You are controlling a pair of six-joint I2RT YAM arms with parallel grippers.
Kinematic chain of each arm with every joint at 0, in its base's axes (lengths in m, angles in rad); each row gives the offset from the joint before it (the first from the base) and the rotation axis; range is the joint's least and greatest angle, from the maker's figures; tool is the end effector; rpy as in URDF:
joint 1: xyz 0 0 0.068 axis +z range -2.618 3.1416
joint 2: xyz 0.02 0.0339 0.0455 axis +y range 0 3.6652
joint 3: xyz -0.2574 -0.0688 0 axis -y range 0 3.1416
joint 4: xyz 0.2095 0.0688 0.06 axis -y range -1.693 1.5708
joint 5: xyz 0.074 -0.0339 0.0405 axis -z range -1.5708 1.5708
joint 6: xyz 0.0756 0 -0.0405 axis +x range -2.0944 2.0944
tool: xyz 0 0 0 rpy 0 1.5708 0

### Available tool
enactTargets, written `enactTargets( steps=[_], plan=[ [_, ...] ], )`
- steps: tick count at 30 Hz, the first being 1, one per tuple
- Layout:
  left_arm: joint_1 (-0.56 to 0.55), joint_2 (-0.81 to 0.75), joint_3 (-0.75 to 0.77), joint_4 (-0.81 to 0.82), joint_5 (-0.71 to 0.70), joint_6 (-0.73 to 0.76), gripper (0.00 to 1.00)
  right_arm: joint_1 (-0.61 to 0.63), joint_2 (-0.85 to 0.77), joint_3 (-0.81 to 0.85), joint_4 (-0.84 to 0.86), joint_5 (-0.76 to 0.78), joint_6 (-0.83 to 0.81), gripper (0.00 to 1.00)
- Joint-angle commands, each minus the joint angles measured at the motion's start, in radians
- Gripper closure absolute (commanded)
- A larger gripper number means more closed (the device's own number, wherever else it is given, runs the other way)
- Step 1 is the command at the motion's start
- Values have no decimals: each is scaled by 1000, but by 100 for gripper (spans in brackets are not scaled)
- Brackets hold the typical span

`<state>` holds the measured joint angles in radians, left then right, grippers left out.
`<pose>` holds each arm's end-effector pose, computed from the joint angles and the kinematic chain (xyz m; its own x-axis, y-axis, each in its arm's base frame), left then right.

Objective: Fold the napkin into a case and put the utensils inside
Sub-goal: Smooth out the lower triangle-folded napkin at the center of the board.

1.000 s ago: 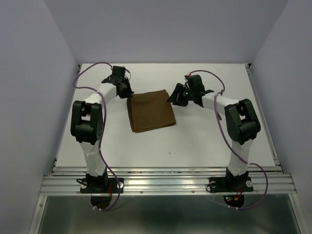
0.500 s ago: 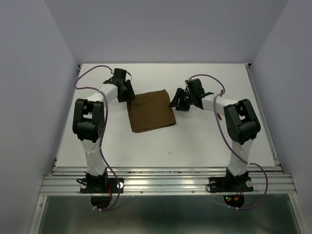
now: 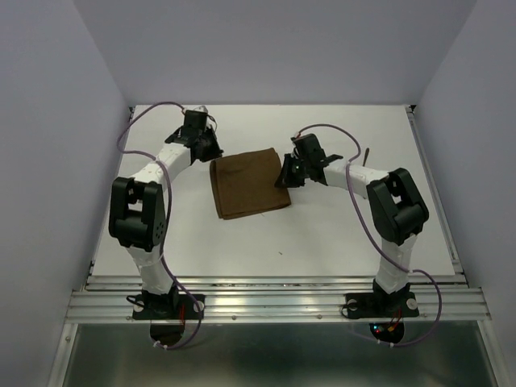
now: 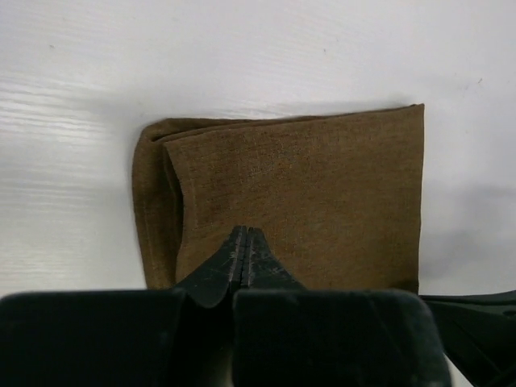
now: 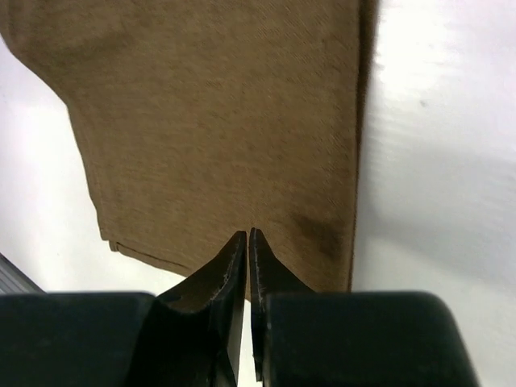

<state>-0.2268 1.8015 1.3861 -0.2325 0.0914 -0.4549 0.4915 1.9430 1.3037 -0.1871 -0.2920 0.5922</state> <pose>0.4016 -0.0998 0.2443 -0.6578 -0.2972 -0.6921 0.0065 0.9166 -0.3998 0.3571 0.2159 0.1688 -0.8863 0.1319 -0.4440 -0.1557 0.8179 0.5539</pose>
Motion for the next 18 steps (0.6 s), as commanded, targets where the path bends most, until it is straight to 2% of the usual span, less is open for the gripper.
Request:
enactTargets(
  steps=[1, 10, 18],
  plan=[
    [-11, 80, -29, 53, 76, -8, 100, -10, -78, -72, 0, 8, 11, 91],
    [-11, 257, 57, 53, 53, -11, 100, -10, -72, -199, 26, 56, 21, 95],
    [-11, 144, 50, 44, 28, -5, 100, -10, -156, -196, 31, 68, 9, 96]
  ],
)
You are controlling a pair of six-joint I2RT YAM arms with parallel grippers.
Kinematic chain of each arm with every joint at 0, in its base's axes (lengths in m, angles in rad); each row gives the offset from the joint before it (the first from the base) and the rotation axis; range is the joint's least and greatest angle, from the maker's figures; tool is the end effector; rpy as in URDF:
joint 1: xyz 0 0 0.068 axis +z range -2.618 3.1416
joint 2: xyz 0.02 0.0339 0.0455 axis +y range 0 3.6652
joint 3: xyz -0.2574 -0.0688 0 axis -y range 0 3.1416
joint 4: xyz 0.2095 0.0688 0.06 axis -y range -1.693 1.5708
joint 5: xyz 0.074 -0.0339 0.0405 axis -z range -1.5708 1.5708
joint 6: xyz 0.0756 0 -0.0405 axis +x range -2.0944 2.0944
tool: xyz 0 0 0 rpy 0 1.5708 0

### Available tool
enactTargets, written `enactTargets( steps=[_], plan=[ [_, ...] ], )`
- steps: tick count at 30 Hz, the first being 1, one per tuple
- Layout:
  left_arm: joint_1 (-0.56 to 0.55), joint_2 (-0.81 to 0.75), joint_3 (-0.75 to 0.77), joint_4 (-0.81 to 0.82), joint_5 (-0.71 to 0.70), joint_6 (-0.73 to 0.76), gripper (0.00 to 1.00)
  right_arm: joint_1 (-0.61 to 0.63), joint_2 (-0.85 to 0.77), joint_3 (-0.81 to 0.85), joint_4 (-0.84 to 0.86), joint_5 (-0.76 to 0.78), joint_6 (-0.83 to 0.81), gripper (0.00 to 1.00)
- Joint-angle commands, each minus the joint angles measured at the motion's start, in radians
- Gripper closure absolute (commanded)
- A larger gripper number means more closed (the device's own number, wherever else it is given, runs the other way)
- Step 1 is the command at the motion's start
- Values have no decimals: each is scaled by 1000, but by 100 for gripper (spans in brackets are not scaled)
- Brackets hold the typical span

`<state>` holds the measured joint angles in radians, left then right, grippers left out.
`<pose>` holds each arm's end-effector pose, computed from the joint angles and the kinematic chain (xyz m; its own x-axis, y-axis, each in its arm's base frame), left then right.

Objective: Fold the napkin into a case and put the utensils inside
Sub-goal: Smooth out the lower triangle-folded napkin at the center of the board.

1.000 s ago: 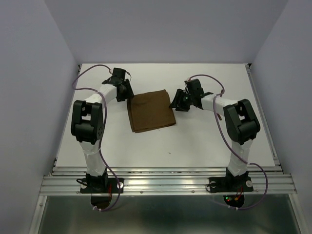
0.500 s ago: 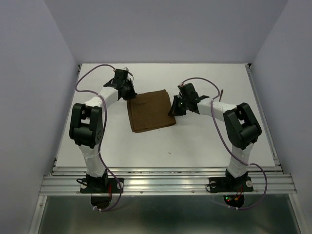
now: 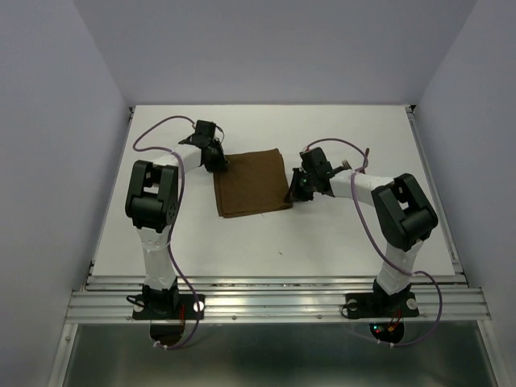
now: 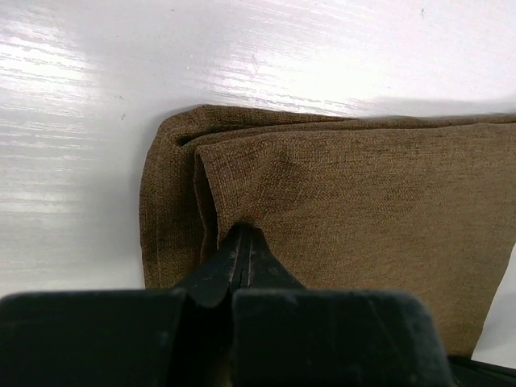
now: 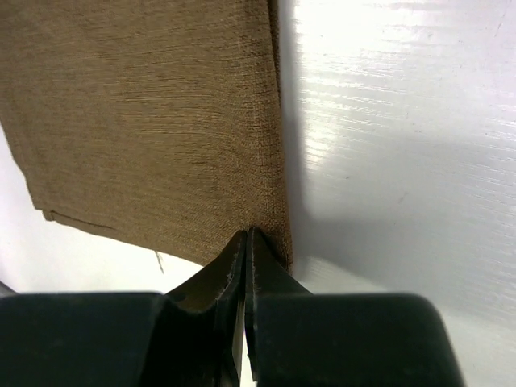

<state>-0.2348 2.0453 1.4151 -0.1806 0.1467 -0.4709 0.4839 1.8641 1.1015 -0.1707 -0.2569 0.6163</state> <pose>0.4299 -0.1142 0.1596 -0.7771 -0.2756 -0.5659 -0.0274 0.9130 -0.4070 0.3229 0.1914 0.1403 -0.9179 0.1491 -0.3677 -0.0653 0.8573 0.5106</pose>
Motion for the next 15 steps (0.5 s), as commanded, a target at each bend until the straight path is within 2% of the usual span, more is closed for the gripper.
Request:
enactTargets(
  steps=[1, 5, 15],
  plan=[
    [-3, -117, 27, -10, -39, 11, 100, -2, -82, 24, 14, 39, -16, 96],
    [-3, -103, 73, -37, -52, 15, 100, -2, -71, 92, 14, 62, -15, 97],
    [-3, 15, 139, -59, -62, 23, 100, -2, 99, 218, -4, 96, 5, 96]
  ],
)
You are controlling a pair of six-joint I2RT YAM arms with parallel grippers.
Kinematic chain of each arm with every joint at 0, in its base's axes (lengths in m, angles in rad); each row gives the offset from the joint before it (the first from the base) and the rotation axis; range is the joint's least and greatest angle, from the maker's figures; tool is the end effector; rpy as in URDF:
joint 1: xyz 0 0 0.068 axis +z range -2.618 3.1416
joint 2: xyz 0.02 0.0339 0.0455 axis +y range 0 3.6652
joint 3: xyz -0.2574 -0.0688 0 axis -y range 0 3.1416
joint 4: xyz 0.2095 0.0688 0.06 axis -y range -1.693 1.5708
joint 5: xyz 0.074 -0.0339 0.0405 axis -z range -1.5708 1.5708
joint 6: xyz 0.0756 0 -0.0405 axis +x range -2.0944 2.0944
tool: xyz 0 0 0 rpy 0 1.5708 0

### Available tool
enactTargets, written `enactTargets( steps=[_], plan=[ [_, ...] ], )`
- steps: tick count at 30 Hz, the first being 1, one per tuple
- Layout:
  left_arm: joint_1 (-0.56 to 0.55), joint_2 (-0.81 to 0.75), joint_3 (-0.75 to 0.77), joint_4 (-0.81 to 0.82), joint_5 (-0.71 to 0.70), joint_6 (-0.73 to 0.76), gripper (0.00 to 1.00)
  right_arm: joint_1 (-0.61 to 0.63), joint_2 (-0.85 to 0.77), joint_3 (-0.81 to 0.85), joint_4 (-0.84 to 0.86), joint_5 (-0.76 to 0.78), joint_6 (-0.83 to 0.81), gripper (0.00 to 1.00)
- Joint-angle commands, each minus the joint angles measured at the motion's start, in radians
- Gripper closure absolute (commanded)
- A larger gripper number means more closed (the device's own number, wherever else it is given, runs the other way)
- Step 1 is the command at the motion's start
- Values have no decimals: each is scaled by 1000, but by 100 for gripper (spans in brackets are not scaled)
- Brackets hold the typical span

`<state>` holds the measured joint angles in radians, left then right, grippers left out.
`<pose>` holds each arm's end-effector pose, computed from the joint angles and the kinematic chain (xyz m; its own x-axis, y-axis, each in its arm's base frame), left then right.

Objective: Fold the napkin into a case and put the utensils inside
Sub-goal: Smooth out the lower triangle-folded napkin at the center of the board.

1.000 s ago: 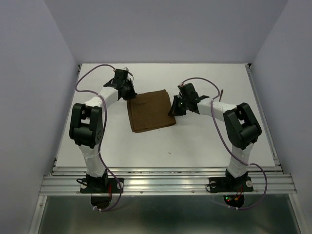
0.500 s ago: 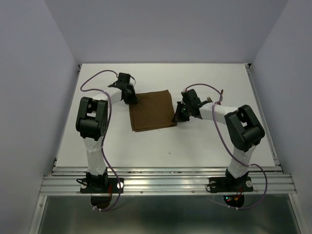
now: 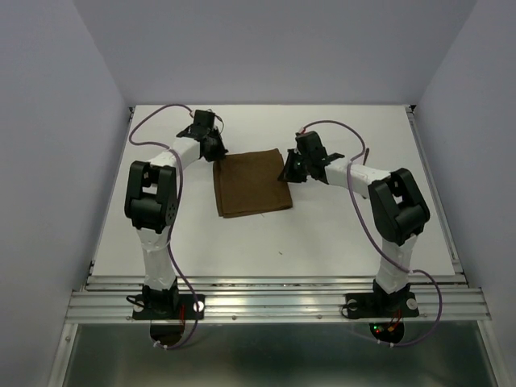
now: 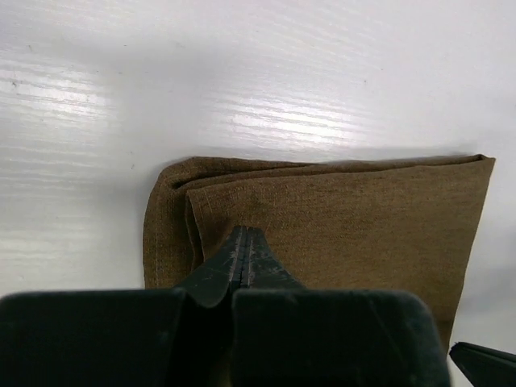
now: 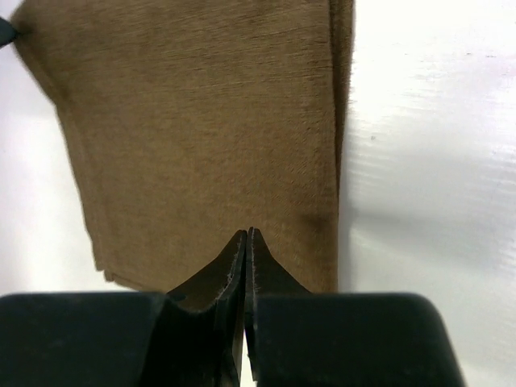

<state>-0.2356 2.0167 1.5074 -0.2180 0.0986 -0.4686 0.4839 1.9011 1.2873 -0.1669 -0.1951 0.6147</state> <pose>0.4404 -0.1134 0.1968 -0.7140 -0.2908 -0.6369 -0.0209 0.9181 -0.3958 0.3601 0.2058 0.1811 -0.8425 0.1964 -0.5017 -0.1132 0.8459 0.5212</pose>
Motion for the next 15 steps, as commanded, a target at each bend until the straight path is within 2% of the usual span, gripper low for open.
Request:
enactTargets(
  steps=[1, 9, 15],
  plan=[
    [-2, 63, 51, -24, -13, 21, 100, -2, 73, 30, -11, 36, 10, 96],
    [-2, 73, -12, -12, -30, 15, 100, -2, 64, -83, -36, 83, -4, 96],
    [-27, -2, -125, -21, -28, 21, 100, -2, -17, -192, -62, 120, -79, 98]
  ],
)
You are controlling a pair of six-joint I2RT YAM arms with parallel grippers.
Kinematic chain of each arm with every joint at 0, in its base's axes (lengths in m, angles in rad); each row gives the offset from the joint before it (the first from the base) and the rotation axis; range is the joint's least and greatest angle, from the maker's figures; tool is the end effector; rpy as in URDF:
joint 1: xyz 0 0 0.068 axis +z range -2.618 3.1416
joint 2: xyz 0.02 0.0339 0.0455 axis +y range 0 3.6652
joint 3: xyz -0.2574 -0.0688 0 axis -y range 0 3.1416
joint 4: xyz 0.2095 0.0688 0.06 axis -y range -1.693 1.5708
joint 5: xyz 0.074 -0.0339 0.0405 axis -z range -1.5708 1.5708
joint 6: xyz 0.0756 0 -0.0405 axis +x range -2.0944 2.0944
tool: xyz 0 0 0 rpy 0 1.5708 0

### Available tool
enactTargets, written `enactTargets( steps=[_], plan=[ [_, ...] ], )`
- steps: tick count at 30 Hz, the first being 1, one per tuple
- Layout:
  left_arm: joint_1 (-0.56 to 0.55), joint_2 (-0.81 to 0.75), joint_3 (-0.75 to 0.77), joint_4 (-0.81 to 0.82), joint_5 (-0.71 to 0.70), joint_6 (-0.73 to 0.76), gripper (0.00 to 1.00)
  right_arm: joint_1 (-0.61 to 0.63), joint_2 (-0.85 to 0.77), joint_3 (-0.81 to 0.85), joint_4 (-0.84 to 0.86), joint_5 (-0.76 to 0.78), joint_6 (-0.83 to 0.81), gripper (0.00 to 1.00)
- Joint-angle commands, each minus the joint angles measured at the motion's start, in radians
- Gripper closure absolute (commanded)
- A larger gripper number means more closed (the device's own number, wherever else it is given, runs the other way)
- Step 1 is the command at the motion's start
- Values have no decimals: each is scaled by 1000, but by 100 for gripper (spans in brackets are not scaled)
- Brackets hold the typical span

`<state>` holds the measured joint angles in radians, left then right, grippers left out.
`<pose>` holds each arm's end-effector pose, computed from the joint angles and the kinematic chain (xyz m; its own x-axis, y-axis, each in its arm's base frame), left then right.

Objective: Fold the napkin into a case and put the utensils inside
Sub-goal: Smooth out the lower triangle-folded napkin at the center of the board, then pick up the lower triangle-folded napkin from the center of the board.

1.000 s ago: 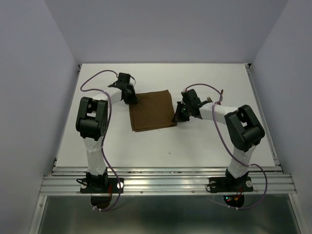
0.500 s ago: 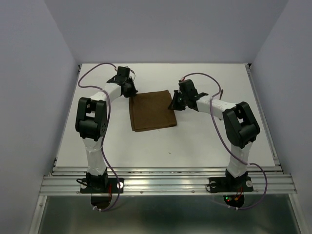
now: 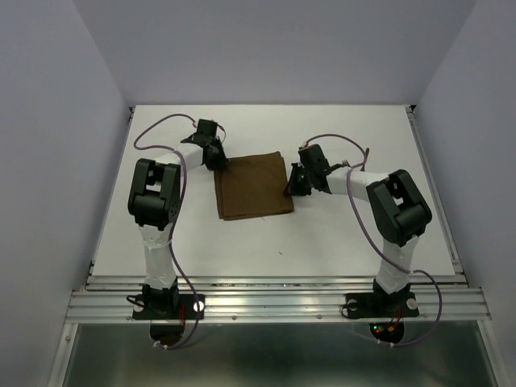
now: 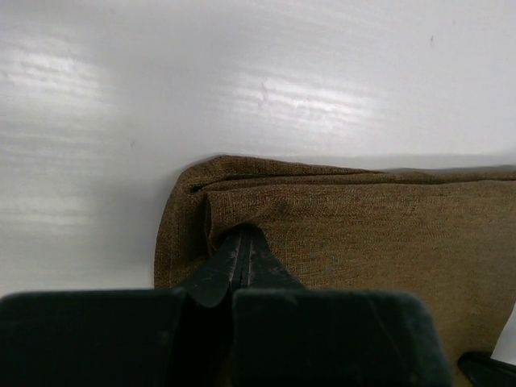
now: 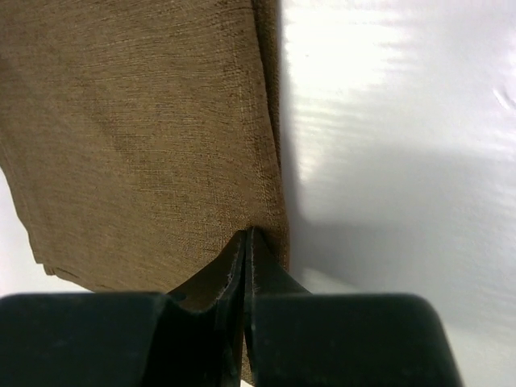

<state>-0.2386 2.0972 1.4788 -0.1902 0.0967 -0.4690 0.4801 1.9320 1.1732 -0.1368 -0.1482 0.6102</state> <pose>0.4432 -0.1153 0.1555 -0.7625 -0.2775 -0.5844 -0.0501 0.9259 -0.3744 0.3472 0.1934 0.1376 -0.8761 0.1828 -0.4462 -0.0447 0.8906 0.4526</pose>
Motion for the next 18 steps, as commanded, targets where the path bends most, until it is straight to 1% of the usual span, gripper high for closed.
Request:
enactTargets(
  steps=[1, 6, 8, 9, 12, 13, 15, 16, 17, 18],
  plan=[
    [-30, -97, -116, -52, -25, 20, 100, 2, -62, -93, -96, 79, -84, 99],
    [-79, -213, -247, -60, -28, 10, 100, 2, -157, -155, -170, 140, -150, 98],
    [-99, -273, -284, -61, -26, -3, 100, 2, -189, -149, -198, 171, -191, 94],
    [-113, -308, -296, -63, -25, -14, 100, 2, -226, -138, -211, 165, -211, 91],
    [-116, -348, -273, -89, -22, -17, 100, 2, -275, -104, -225, 156, -230, 87],
    [-114, -371, -241, -101, -31, -13, 100, 15, -294, -87, -228, 157, -233, 84],
    [-114, -393, -198, -156, -70, 9, 100, 52, -301, -29, -248, 156, -239, 77],
    [-110, -413, -160, -172, -87, 18, 100, 92, -300, 8, -253, 167, -240, 71],
    [-104, -425, -147, -199, -119, 24, 98, 115, -295, 26, -257, 180, -242, 68],
    [-93, -436, -140, -210, -120, 33, 95, 138, -288, 48, -261, 188, -242, 63]
  ],
)
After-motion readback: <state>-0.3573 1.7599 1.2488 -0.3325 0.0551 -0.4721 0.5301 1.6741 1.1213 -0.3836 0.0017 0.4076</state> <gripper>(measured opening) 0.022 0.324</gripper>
